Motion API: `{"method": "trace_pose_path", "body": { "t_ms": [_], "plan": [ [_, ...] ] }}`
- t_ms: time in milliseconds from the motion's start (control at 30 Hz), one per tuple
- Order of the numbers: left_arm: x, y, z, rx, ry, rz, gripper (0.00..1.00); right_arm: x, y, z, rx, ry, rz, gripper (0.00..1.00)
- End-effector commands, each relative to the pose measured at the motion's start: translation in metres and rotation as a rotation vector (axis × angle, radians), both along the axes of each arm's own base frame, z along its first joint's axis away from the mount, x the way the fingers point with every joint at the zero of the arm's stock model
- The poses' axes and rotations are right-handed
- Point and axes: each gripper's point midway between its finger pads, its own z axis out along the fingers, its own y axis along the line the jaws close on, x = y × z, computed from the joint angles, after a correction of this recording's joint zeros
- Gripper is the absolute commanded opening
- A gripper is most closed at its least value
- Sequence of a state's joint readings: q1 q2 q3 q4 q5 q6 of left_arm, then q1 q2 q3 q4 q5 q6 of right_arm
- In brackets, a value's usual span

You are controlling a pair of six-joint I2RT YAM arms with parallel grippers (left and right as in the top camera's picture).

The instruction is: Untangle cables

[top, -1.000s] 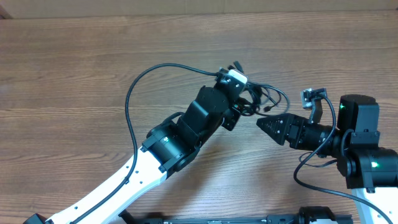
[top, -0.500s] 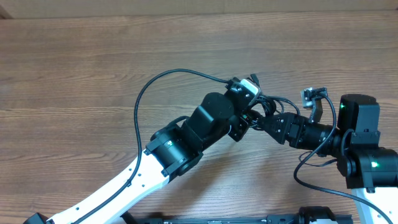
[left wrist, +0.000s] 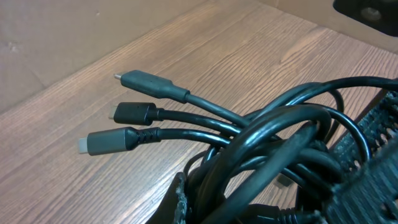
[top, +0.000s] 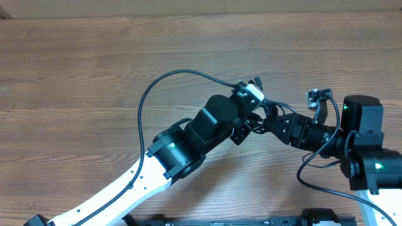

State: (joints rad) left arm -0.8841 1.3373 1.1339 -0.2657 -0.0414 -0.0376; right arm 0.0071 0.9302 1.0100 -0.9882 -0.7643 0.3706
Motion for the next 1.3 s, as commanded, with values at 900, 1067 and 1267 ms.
{"method": "trace_pose_path", "body": {
  "t_ms": [900,1067,1267],
  "plan": [
    [0.002,0.003,0.016,0.109,-0.174,-0.031,0.04,-0.011,0.016,0.033,0.065,-0.141,0.147,0.04],
    [0.013,0.016,0.017,0.129,-0.188,0.067,0.04,-0.023,0.029,0.05,0.151,-0.203,0.261,0.04],
    [0.021,0.026,0.017,0.143,-0.191,0.146,0.04,-0.031,0.035,0.058,0.189,-0.246,0.327,0.04]
  ]
}}
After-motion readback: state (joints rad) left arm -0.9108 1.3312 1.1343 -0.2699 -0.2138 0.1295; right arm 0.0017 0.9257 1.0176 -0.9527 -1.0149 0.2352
